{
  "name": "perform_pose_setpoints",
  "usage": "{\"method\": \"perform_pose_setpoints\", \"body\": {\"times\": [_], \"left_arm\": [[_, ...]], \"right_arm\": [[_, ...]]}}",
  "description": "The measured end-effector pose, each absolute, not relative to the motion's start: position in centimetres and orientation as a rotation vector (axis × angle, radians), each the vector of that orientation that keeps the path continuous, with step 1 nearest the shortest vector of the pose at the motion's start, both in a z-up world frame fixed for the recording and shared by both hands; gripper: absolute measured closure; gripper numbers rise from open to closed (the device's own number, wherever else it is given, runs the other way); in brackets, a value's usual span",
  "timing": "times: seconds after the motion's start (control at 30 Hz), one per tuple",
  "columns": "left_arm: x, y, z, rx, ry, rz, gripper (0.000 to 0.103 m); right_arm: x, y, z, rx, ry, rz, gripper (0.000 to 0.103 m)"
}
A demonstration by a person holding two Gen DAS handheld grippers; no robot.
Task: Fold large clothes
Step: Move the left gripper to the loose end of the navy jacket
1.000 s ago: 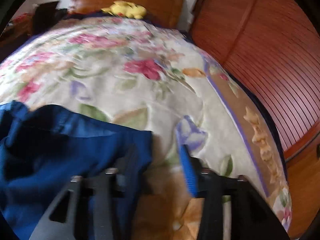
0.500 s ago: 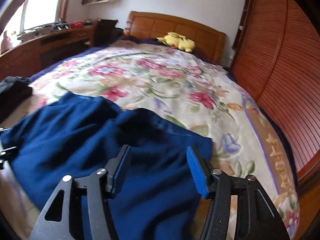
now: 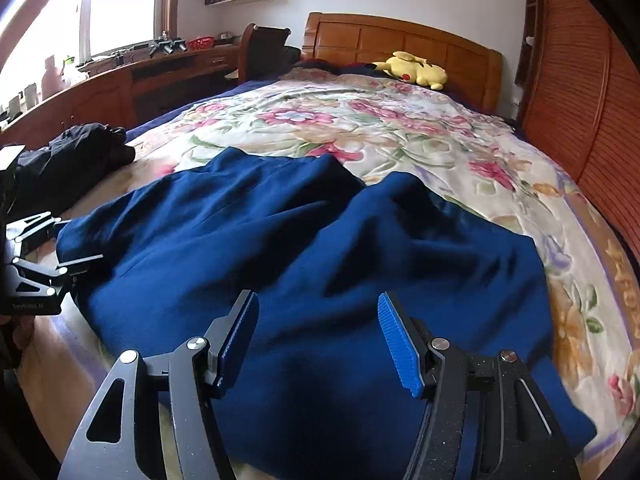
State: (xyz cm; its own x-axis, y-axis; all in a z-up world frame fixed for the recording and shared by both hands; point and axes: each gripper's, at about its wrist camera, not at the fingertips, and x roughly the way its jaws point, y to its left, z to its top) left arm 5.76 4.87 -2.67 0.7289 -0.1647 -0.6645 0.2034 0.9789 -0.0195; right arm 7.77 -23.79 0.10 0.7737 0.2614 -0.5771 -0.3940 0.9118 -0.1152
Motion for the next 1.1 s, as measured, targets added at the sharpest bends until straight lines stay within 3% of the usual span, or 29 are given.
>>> {"method": "perform_pose_setpoints", "body": {"times": [1.1], "left_arm": [[1.5, 7.3, -2.2, 0.02, 0.699, -0.191, 0.025]], "right_arm": [[5.3, -20.8, -4.7, -0.246, 0.616, 0.379, 0.039]]}}
